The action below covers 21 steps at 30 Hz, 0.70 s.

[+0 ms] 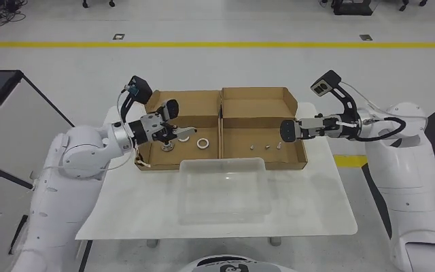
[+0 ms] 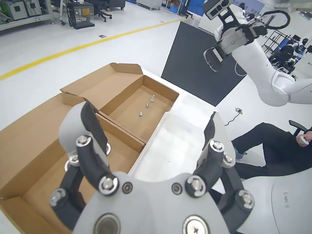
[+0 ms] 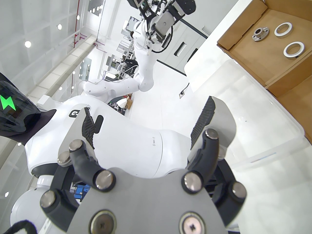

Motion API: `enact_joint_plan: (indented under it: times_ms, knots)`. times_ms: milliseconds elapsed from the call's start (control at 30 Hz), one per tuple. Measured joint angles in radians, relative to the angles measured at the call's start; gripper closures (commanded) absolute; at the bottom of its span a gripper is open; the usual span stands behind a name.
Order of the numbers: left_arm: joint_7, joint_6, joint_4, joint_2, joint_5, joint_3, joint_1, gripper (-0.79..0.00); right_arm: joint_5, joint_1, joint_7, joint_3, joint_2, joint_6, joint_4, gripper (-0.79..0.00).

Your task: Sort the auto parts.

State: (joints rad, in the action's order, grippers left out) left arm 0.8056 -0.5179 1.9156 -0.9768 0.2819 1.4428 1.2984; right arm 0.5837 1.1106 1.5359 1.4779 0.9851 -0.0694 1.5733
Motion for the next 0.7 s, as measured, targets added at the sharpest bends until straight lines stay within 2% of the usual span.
enact_joint_plan:
  times_ms: [267,700]
  knots:
    - [-0.004,0.008,0.133,0.011,-0.091,0.082,0.081,-0.785,0.0,0.0,0.0,0.0,0.0,0.0,0.0,-0.785]
    - [0.002,0.013,0.141,0.012,-0.101,0.084,0.085,-0.785,0.0,0.0,0.0,0.0,0.0,0.0,0.0,-0.784]
